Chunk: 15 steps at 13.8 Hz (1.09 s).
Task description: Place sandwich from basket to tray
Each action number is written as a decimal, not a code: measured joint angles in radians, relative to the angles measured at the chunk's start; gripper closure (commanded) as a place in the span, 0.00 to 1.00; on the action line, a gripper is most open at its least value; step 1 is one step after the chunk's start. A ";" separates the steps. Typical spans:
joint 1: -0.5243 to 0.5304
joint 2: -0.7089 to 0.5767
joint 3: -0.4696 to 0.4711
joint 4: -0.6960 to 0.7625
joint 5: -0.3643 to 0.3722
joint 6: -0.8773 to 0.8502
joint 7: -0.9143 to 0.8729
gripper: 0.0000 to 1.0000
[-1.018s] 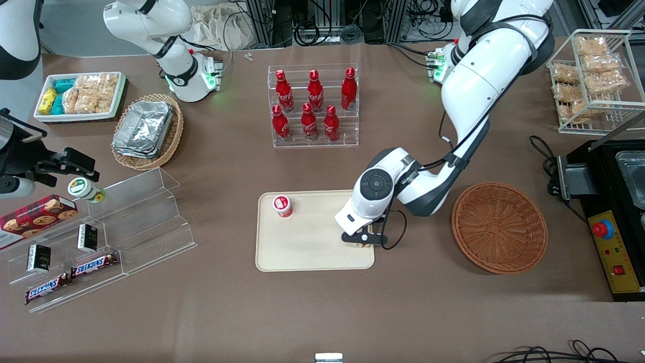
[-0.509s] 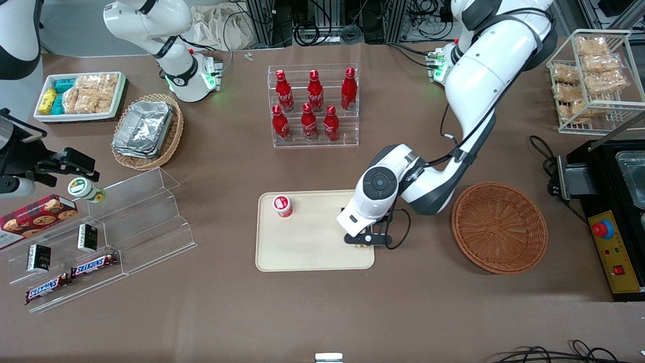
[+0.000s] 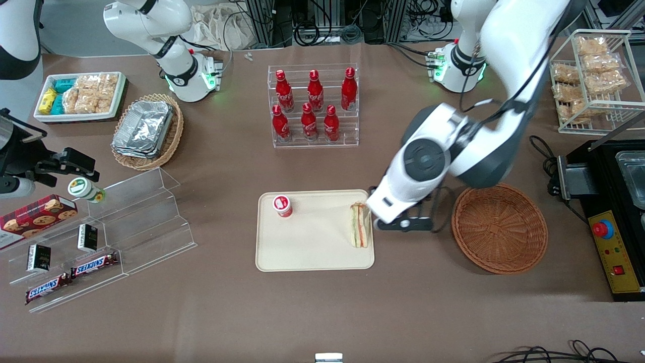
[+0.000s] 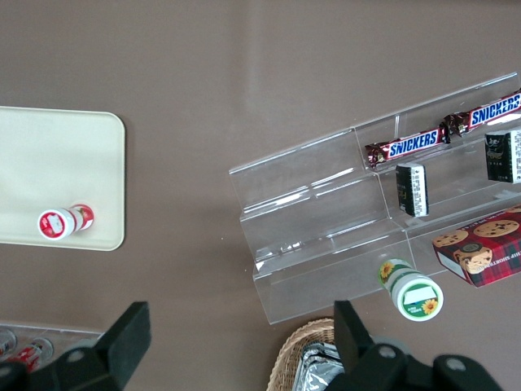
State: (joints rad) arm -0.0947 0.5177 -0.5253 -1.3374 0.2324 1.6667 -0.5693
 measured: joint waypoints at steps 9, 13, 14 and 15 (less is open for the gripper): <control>0.266 -0.268 0.018 -0.006 -0.001 -0.181 0.268 0.00; 0.323 -0.270 0.021 -0.010 -0.002 -0.188 0.276 0.00; 0.331 -0.272 0.024 -0.010 -0.002 -0.189 0.281 0.00; 0.331 -0.276 0.039 -0.010 -0.002 -0.190 0.298 0.00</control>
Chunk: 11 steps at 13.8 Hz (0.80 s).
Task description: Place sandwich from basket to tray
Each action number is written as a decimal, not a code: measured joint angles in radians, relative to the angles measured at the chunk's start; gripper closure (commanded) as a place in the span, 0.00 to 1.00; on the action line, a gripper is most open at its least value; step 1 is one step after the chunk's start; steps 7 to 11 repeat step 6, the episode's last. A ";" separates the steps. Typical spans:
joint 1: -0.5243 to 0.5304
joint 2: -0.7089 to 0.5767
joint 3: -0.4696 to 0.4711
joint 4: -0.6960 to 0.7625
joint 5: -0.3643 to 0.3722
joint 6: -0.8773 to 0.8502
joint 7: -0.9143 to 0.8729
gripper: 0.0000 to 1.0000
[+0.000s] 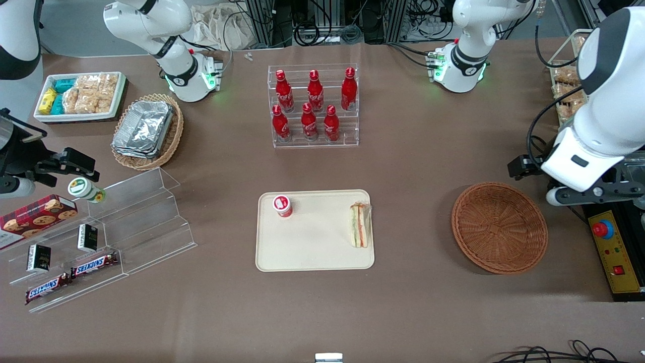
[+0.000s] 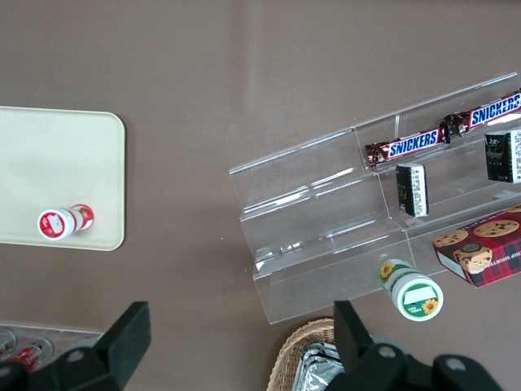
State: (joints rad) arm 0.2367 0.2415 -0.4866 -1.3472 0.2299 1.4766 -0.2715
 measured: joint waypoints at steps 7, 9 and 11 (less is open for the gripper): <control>-0.198 -0.081 0.433 -0.009 -0.141 -0.030 0.231 0.00; -0.198 -0.081 0.433 -0.009 -0.141 -0.030 0.231 0.00; -0.198 -0.081 0.433 -0.009 -0.141 -0.030 0.231 0.00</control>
